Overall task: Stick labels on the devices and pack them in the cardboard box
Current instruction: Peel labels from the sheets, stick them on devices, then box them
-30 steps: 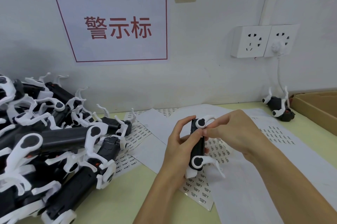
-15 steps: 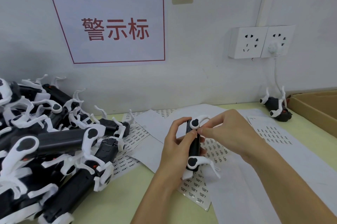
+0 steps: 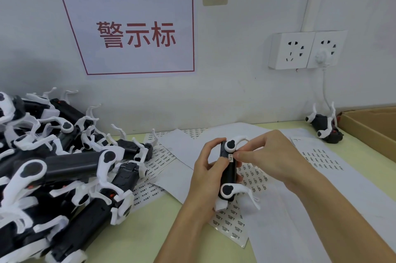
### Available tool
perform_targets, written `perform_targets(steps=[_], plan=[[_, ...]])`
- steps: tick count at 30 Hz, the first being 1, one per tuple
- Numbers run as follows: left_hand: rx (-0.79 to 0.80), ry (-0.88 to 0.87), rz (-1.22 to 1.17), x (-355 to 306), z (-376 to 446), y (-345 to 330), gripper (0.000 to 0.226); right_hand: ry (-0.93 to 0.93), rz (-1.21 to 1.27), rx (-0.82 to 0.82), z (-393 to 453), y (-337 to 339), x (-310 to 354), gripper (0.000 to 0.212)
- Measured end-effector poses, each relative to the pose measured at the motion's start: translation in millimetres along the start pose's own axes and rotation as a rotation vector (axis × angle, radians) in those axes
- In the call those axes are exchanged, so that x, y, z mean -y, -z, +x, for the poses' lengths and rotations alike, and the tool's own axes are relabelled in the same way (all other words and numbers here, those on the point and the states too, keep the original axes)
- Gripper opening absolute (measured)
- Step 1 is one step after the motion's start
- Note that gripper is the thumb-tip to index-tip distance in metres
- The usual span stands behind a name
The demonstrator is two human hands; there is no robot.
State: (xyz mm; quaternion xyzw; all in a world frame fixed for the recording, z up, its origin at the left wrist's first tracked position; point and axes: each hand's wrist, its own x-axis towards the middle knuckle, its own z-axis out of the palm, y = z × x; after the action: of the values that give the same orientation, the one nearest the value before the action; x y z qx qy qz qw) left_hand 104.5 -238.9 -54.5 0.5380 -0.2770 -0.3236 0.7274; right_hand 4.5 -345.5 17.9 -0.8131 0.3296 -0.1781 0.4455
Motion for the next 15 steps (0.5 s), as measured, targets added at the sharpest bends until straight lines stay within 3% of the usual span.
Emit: perform_targets(steps=[15], plan=[[0.017,-0.033,0.038,-0.9,-2.8,0.6,0.042,-0.032,0.089,0.034,0.6,-0.5,2.6,0.014]])
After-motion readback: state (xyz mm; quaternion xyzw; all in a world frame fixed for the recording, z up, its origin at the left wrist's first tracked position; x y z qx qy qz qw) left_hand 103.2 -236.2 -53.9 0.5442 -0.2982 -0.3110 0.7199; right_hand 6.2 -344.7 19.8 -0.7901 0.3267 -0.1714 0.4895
